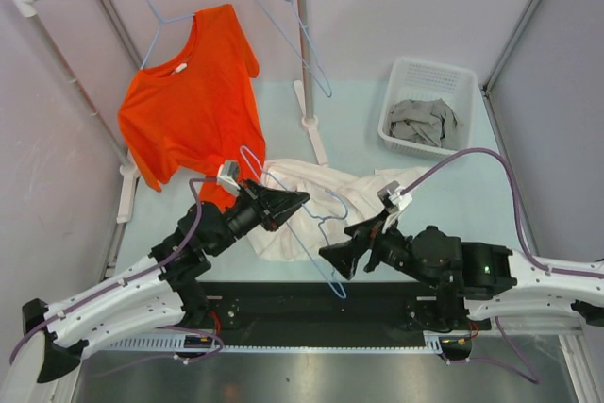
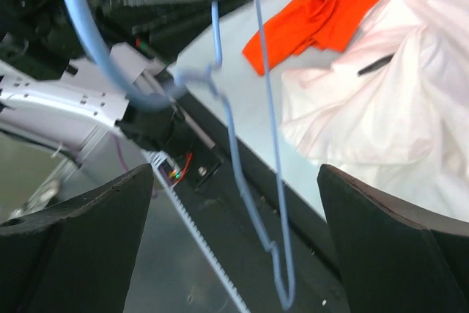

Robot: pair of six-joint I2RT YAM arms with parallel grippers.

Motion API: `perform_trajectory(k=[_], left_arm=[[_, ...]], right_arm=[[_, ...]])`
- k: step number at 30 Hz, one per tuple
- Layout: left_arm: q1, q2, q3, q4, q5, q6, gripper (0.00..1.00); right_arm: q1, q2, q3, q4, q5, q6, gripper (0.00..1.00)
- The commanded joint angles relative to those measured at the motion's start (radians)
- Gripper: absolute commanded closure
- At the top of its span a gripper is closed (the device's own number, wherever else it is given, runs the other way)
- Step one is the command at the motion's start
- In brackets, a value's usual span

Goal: Remove the t-shirt from the hanger

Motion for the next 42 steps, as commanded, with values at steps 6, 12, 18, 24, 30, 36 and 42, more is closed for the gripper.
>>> perform_trajectory(k=[6,12,18,24,30,36,42], left_arm=[[0.083,-0.015,0.116,-0.038,-0.082,-0.113,1.00],[0.132,-0.043,0.197,-0.120,-0.097,-0.107,1.00],[0.137,-0.075,0.167,-0.124,-0.108,-0.135,1.00],[0.137,-0.091,0.121,-0.127,-0.088,-0.044,0.83],[0.137,-0.150,0.082,-0.311,-0.059,0.218,0.25],[0.137,-0.319,0.078,-0.504,-0.099,0.479,0.19],[0.137,-0.477,0.119,-0.690,-0.247,0.617,0.21]], right_arm=[[0.116,-0.018,-0.174,0.118,0.021,0.042,0.00],[0.149,0.014,-0.236,0.225,0.093,0.054,0.18],[0.243,0.057,-0.233,0.318,0.229,0.030,0.93],[0.355,0.097,-0.123,0.134,0.463,0.112,1.00],[0.335,0.099,-0.029,-0.072,0.490,0.204,1.00],[0.254,0.132,0.037,-0.147,0.404,0.208,1.00],[0.064,0.337,0.239,-0.277,0.278,0.143,1.00]])
